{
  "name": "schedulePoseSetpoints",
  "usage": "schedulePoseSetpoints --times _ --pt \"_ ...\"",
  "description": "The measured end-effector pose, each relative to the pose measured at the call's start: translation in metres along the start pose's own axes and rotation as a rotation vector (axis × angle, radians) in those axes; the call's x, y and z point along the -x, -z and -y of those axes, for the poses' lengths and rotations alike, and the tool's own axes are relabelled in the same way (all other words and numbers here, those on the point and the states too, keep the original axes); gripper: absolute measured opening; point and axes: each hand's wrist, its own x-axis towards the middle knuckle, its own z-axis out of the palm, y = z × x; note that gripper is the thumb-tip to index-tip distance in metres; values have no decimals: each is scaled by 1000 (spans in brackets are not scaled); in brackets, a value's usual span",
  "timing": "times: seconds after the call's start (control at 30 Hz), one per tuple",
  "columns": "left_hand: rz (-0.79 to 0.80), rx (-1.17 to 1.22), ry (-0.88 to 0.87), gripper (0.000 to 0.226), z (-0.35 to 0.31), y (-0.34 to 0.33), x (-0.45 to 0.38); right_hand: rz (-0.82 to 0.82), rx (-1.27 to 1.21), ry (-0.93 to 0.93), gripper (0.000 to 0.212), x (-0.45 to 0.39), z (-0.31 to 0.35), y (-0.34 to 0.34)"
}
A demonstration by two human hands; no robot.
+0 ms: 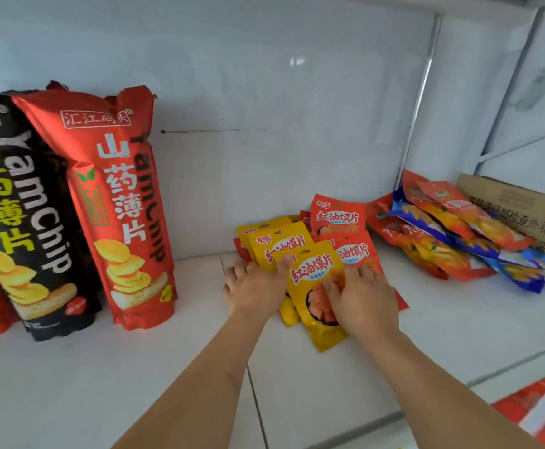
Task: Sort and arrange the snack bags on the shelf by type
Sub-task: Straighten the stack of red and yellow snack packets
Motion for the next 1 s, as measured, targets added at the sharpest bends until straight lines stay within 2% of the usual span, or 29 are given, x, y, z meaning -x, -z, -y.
schedulePoseSetpoints --times 0.17,0.37,0.67,0.83,0.9,1.0 --pt "-167 80 74 97 -5 -20 -6 -66 -13 103 57 -17 0 -5" --pt "-286 151 15 81 0 -28 -13 -103 -106 126 56 -21 1 -18" --pt "-231 444 -42 36 -14 -16 1 -217 -195 192 47 -20 8 -28" --pt "-205 713 -89 44 -16 -10 4 -229 -284 226 48 -17 13 -27" --pt "-182 796 -39 46 -14 -4 6 -212 -329 233 51 -15 15 -25" --pt "-125 959 25 36 -8 11 8 -144 -413 256 59 -12 19 -18"
